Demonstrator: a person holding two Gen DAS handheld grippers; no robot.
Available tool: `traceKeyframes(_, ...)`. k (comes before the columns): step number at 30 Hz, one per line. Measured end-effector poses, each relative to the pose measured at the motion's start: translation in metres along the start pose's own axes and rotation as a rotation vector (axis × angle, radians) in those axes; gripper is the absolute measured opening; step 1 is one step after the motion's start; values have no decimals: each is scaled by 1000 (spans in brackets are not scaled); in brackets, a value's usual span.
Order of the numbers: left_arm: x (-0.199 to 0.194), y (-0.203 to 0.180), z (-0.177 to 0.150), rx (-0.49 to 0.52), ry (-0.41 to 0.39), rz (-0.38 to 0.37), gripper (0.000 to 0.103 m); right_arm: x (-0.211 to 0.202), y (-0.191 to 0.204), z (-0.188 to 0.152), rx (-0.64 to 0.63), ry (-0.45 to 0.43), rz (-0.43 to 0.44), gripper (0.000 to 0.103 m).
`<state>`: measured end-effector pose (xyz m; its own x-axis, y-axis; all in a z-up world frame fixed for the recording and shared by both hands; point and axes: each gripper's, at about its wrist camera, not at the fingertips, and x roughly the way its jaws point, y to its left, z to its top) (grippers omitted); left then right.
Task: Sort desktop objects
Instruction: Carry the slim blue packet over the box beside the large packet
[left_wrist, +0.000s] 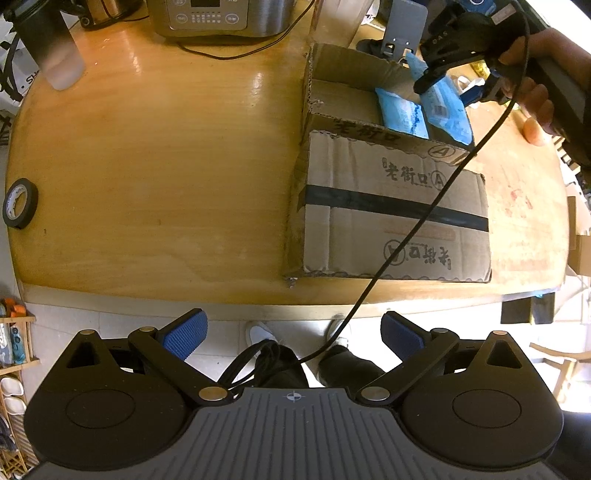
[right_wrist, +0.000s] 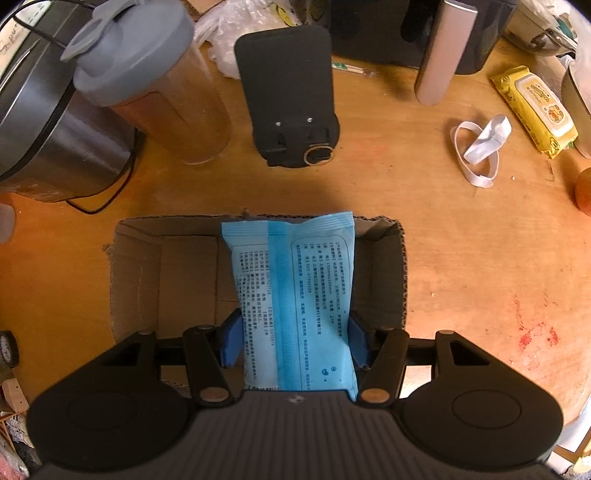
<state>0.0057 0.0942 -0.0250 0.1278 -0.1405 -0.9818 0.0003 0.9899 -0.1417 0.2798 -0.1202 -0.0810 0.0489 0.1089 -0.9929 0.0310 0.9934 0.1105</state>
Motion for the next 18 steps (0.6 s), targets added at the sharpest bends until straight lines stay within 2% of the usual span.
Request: traceKeyframes(18, 1, 1, 2, -14, 0, 2, 103, 6, 29, 3, -1, 4, 21, 60)
